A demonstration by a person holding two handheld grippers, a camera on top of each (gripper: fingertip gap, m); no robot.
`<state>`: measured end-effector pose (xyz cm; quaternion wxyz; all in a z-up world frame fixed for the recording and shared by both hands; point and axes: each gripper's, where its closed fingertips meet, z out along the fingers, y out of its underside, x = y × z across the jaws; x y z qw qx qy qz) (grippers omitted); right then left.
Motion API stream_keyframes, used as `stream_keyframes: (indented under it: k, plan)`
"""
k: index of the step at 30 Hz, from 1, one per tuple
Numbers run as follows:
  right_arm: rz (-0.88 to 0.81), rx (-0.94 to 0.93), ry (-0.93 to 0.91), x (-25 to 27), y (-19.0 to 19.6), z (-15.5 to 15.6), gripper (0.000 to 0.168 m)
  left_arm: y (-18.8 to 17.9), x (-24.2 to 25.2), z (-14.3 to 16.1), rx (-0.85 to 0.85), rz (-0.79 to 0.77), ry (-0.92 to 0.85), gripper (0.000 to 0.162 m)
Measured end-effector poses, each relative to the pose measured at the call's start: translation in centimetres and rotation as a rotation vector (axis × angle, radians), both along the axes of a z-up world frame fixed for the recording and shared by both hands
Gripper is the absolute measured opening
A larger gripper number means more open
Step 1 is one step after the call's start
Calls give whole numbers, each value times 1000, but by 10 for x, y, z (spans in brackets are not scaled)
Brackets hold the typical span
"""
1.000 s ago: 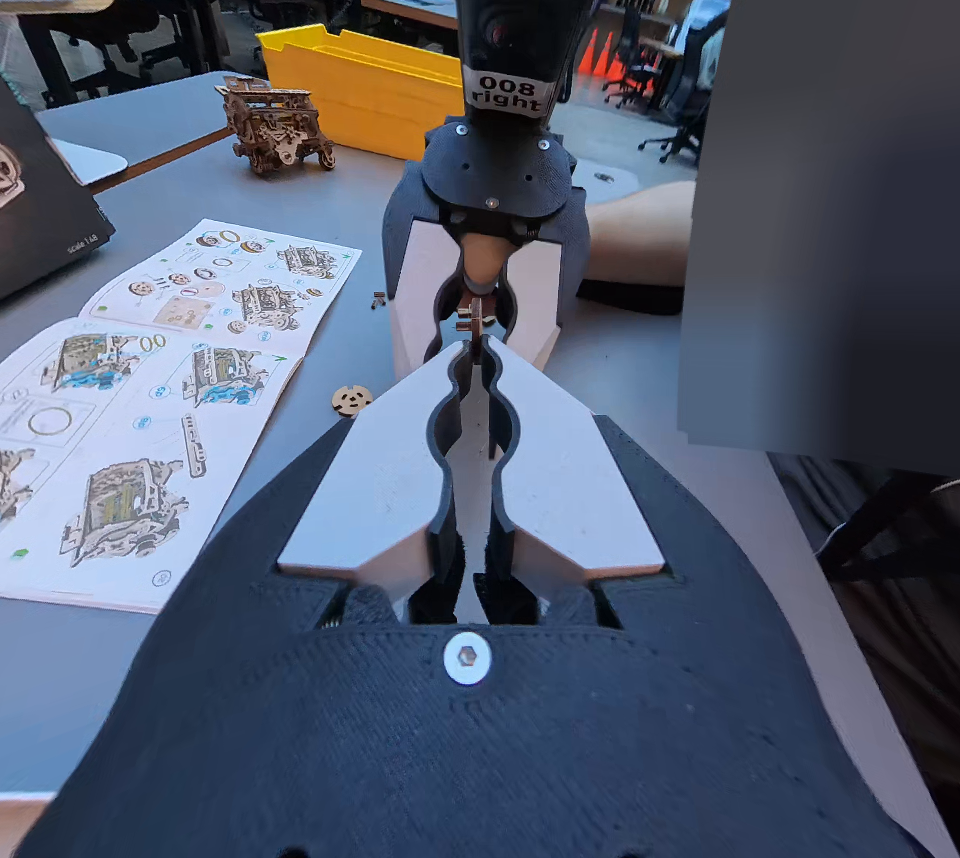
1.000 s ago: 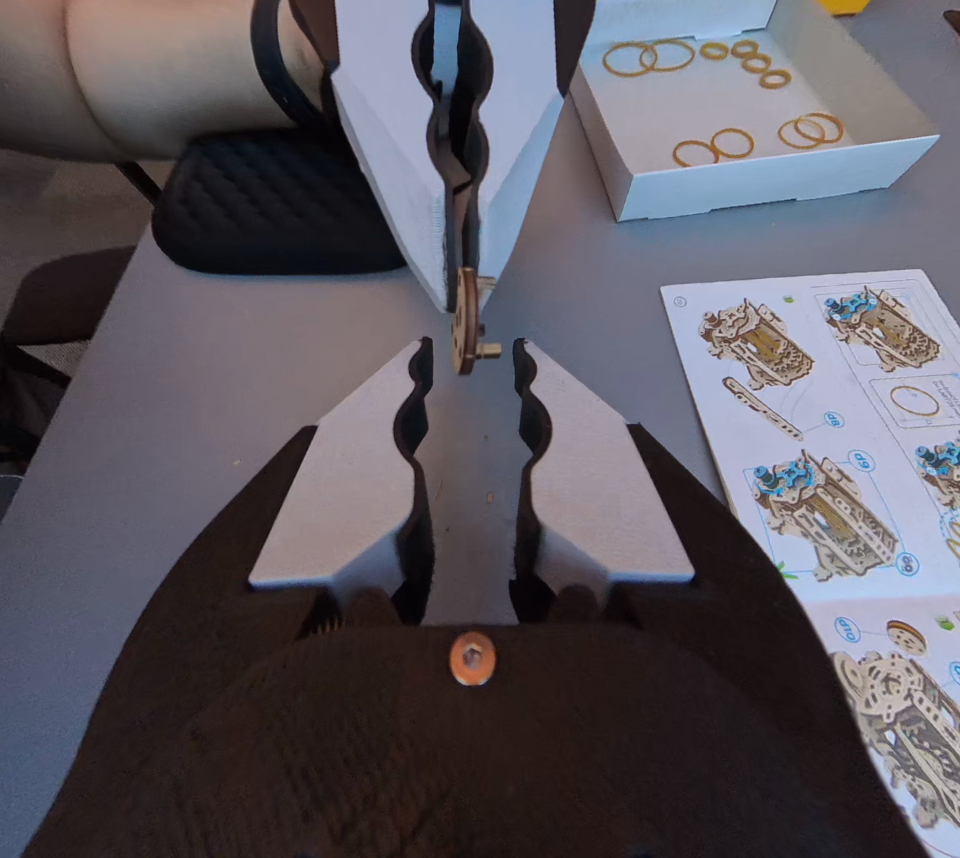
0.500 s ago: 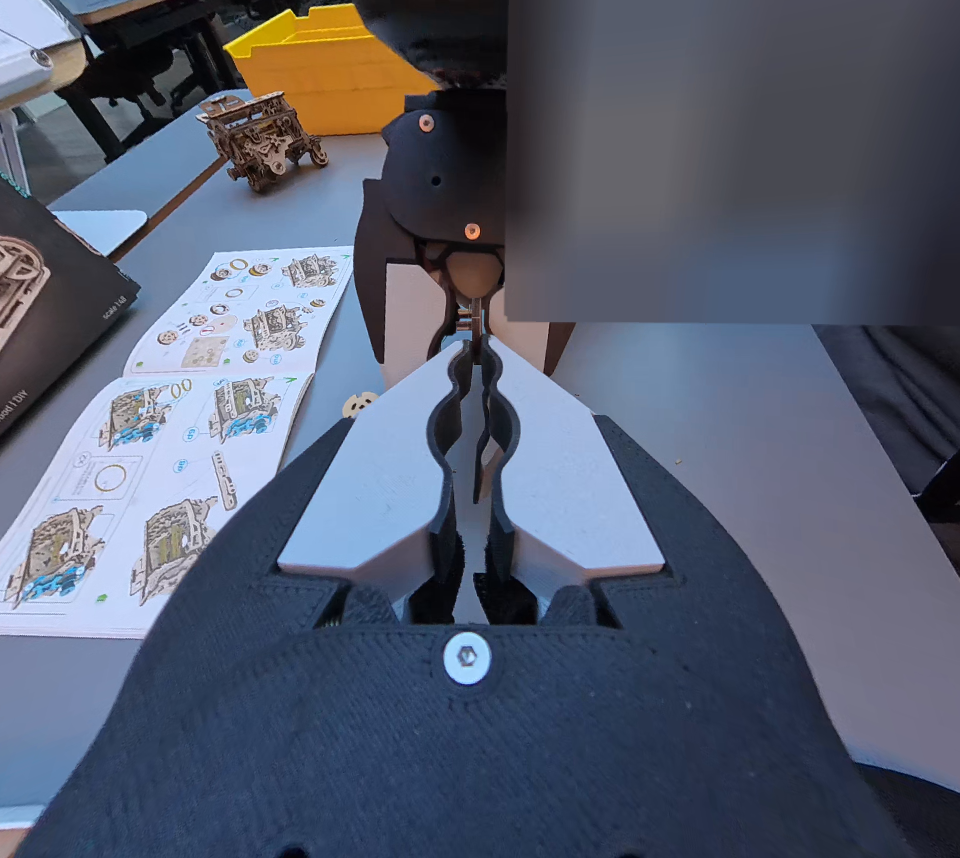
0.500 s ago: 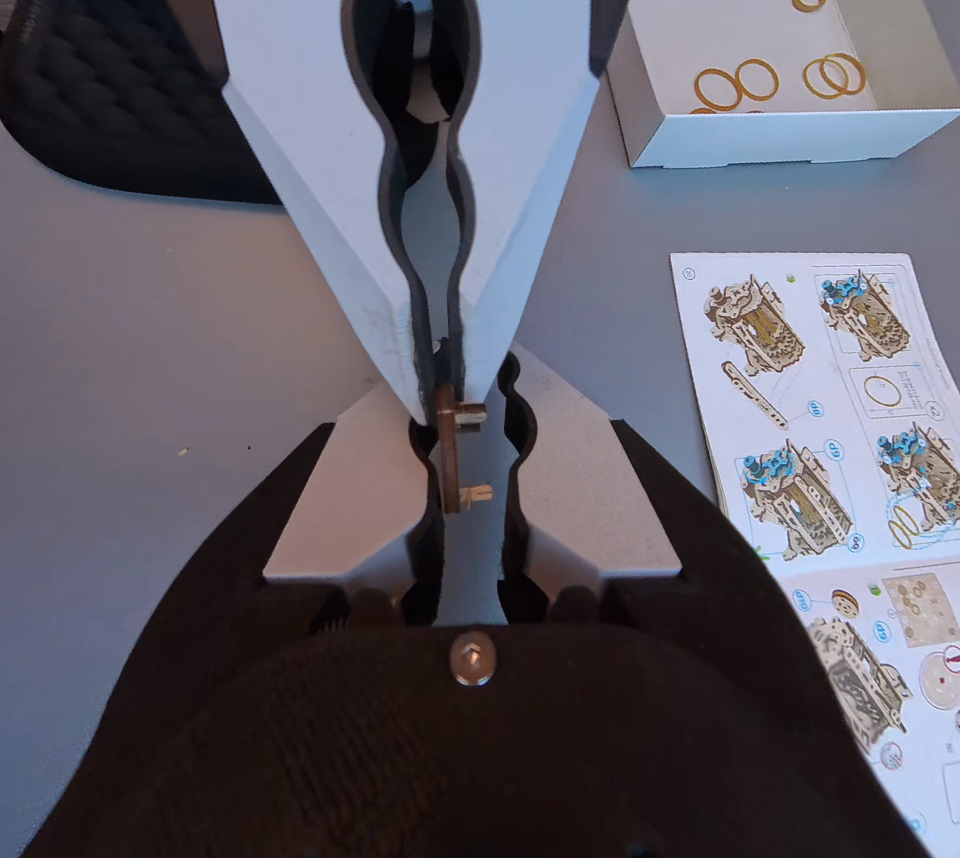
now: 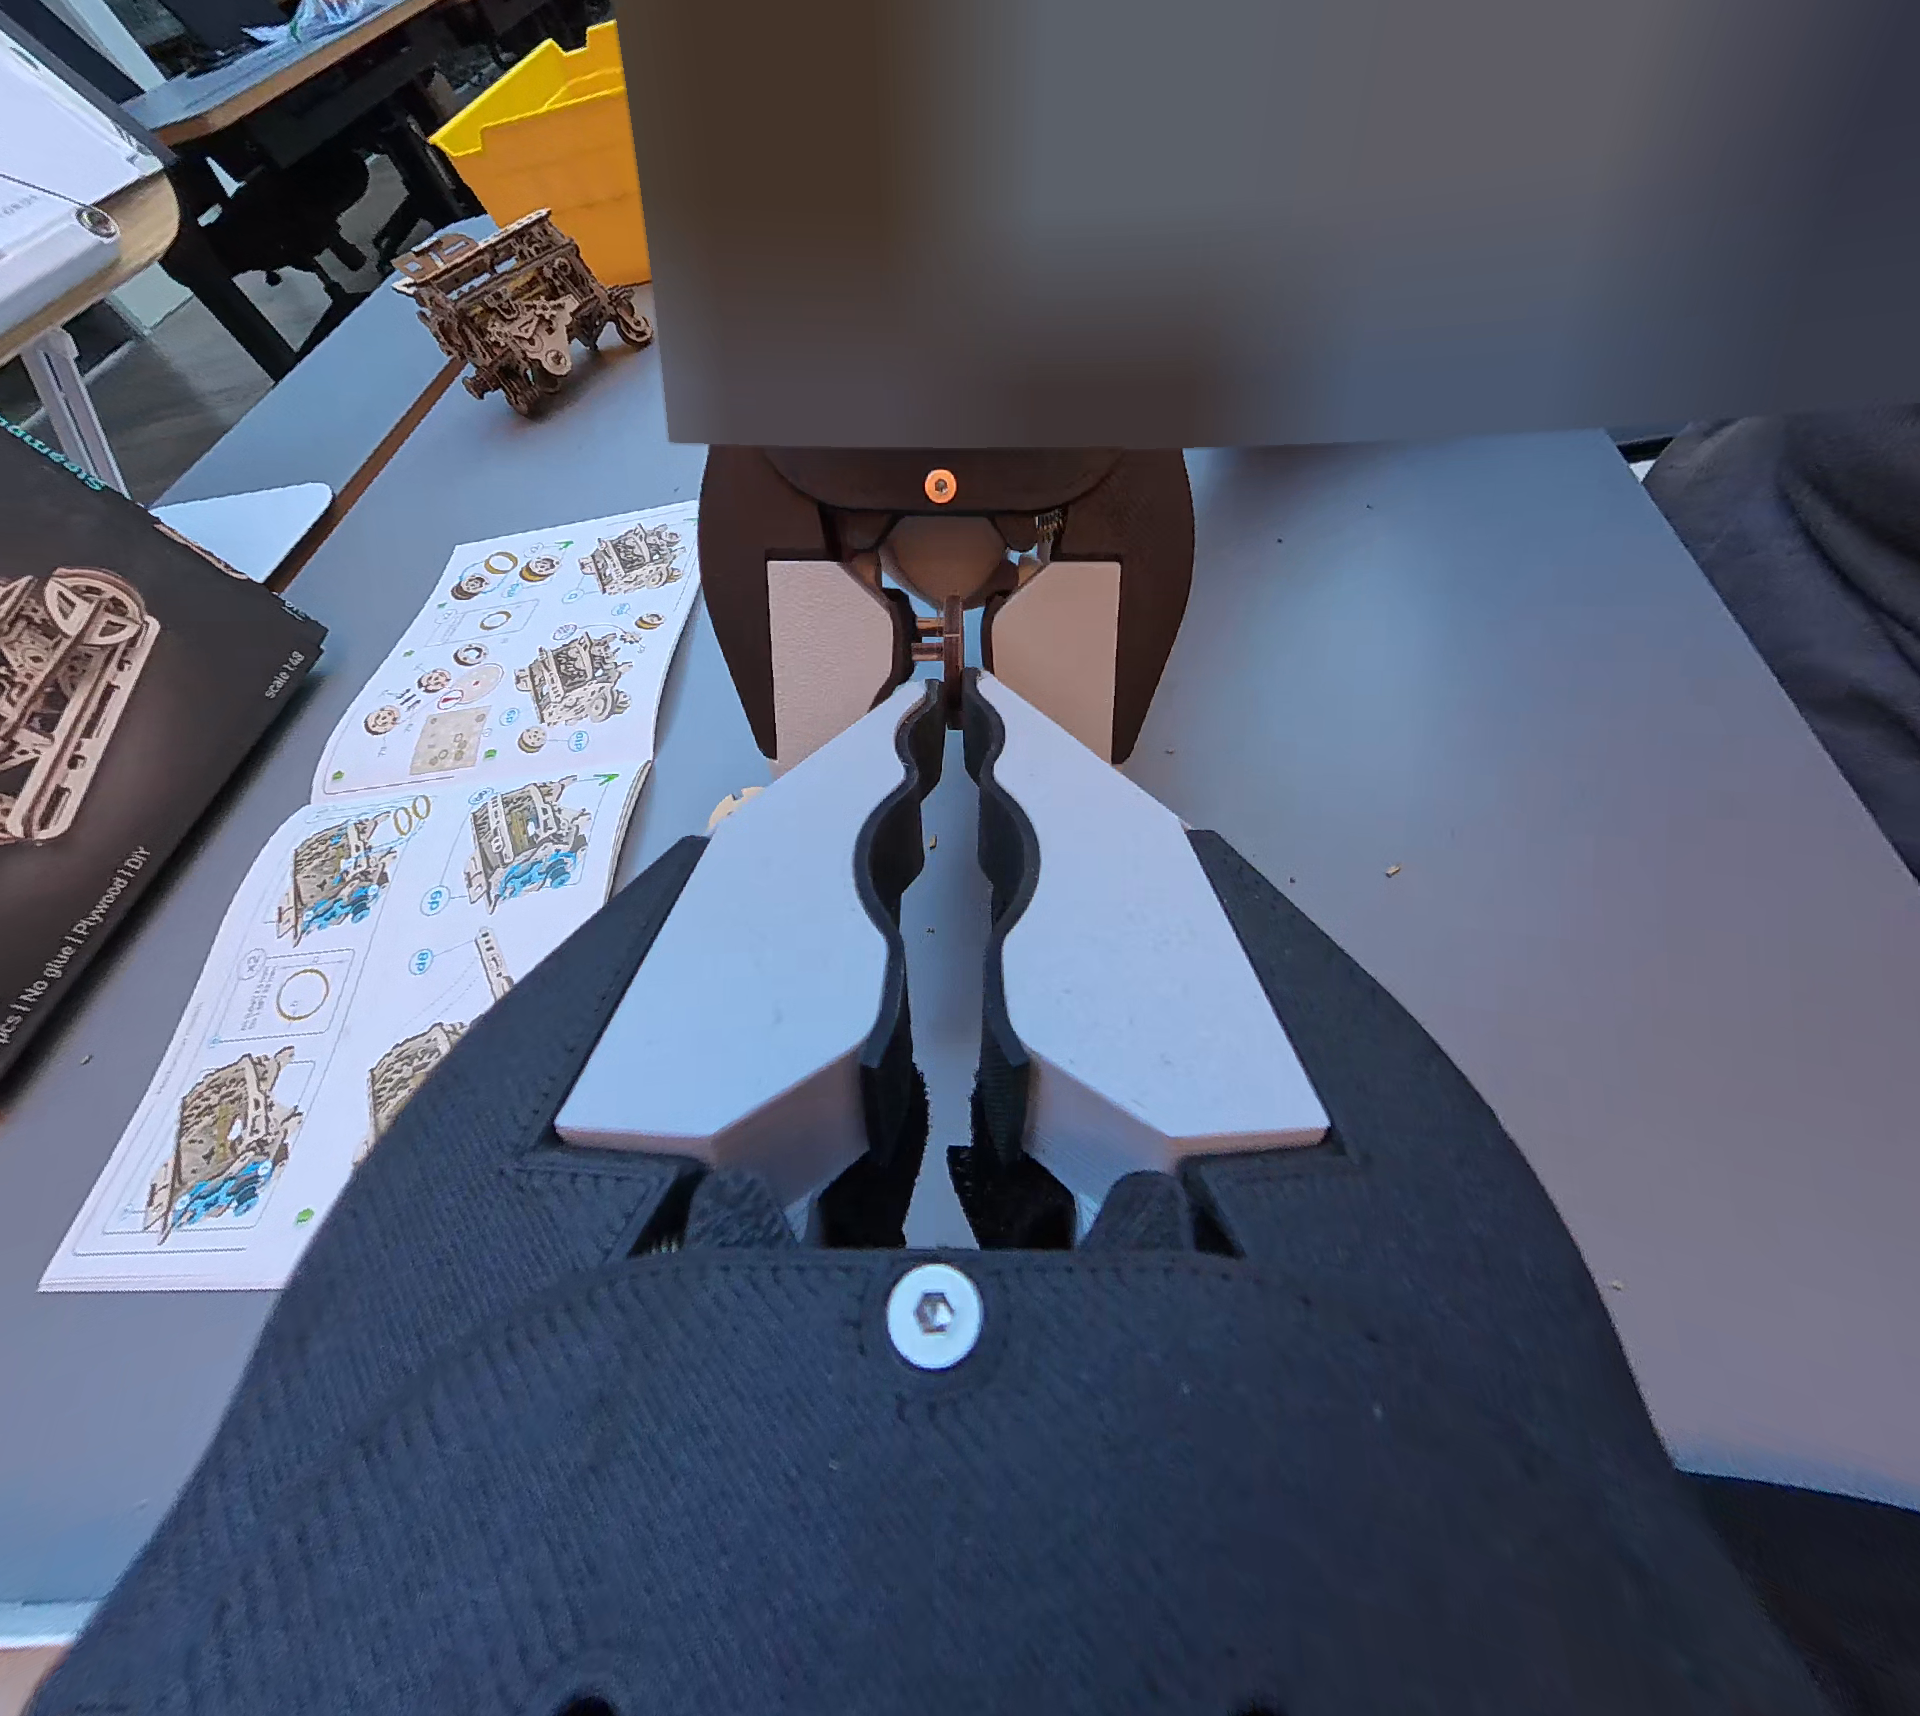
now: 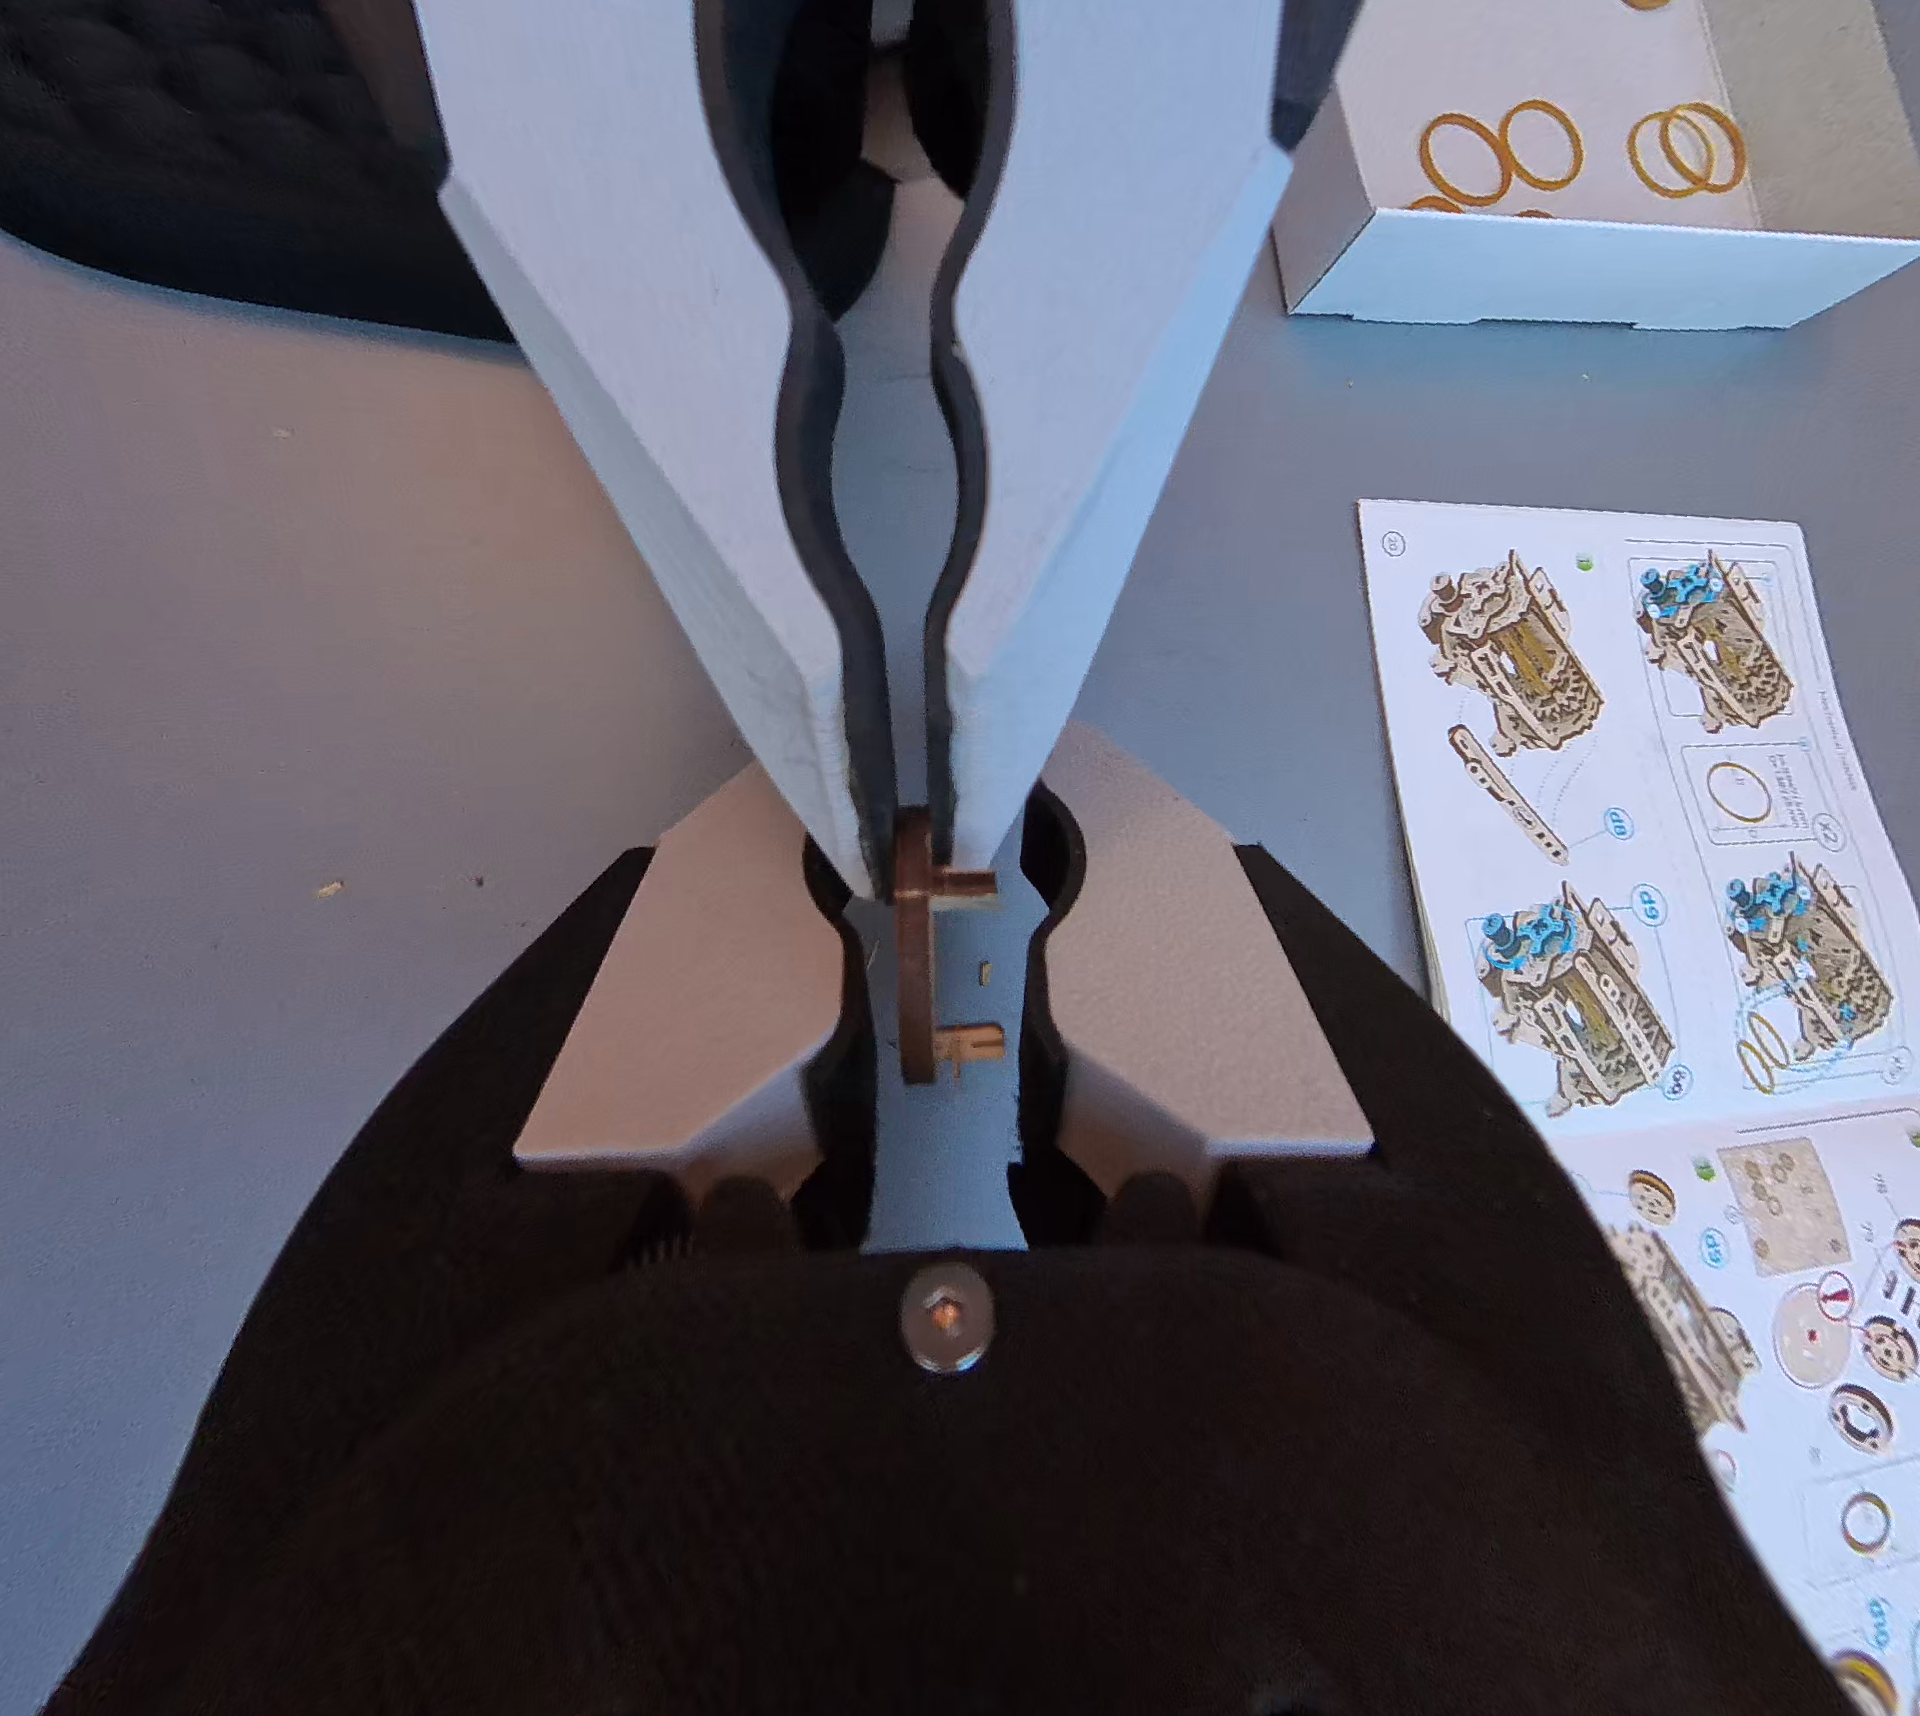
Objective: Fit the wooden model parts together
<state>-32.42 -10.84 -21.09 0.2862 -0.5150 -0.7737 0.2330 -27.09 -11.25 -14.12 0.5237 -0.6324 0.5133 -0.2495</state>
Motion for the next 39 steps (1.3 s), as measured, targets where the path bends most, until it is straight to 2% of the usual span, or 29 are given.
stream_keyframes:
  k: [5, 15, 24, 27, 29, 30, 32, 39]
  plan:
    - [2, -11, 0, 1, -1, 0, 5, 0, -1, -3, -3, -5, 14, 0]
    - [24, 80, -18, 3, 3, -7, 5, -2, -1, -9, 72, -11, 82, 0]
    - [10, 89, -19, 2, 7, -9, 3, 1, -3, -11, 55, 6, 85, 0]
    - [-1, 20, -58, 3, 5, -16, 5, 2, -3, -16, 26, 13, 92, 0]
    - [-14, -7, -55, 2, 5, -16, 19, 5, -4, -19, 4, 24, 99, 0]
    - [-13, -12, -52, 2, 5, -16, 20, 4, -5, -21, -6, 22, 106, 0]
    - [7, 1, -51, 4, 4, -16, 4, 3, -4, -22, -10, 16, 106, 0]
    - [34, 92, -25, 5, 5, -10, 2, 0, -1, -16, -2, -6, 74, 0]
